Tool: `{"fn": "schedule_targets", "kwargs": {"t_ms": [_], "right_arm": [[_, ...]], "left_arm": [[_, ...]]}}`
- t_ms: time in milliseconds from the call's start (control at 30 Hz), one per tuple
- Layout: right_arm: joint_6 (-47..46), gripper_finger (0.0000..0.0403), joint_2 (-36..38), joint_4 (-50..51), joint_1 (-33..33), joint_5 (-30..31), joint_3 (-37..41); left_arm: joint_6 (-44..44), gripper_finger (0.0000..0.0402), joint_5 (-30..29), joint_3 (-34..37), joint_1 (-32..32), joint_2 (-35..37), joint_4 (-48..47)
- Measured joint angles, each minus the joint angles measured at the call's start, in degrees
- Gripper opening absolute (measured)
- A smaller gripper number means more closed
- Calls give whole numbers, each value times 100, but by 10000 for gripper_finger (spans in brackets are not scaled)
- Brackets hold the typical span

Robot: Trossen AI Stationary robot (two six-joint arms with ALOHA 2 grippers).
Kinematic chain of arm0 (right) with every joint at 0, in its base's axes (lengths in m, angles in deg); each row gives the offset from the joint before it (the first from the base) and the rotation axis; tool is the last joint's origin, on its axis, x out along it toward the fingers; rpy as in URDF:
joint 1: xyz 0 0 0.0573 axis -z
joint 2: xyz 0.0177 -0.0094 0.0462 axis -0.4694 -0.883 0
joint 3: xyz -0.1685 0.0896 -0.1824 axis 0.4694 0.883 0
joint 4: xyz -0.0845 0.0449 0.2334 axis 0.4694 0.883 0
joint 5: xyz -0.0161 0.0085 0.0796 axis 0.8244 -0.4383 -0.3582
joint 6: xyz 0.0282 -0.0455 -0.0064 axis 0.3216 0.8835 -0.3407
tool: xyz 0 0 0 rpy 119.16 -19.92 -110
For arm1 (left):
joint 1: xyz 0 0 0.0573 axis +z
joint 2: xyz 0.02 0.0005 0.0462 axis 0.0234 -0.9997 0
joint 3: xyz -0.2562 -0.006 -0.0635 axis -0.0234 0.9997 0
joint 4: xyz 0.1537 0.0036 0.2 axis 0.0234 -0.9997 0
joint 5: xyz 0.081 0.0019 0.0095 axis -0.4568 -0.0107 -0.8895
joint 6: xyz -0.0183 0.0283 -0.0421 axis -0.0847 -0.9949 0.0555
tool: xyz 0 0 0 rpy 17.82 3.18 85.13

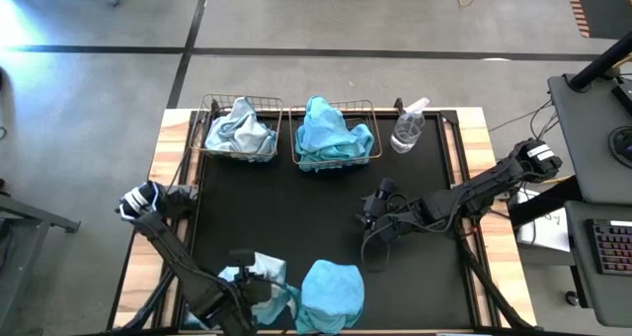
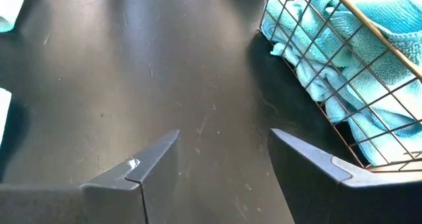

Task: Sort microfiber towel by color & place in baskets
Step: Put the light-blue microfiber towel into the left wire basket

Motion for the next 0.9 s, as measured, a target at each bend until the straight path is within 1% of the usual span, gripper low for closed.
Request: {"fn": "schedule_targets", "kwargs": {"t_ms": [233,333,433,567,600,900], "right_arm": [[1,224,0,2,0,1,0],[1,224,0,3,0,2,0],[1,224,0,3,0,2,2],[1,224,0,1,0,2,13],[1,224,0,6,0,2,15],[1,224,0,-21,0,6,26]], "left_arm": [[43,18,-9,-751,142,4,-616],[85,18,-198,-1109,155,4,-903],[258,18,-618,-1419,160,4,-1288],[872,18,-1275,-1645,164,4,-2121],[988,18,-1432,-1646,168,6,-2160],[309,18,-2822,-1344,342,94,-2117]]}}
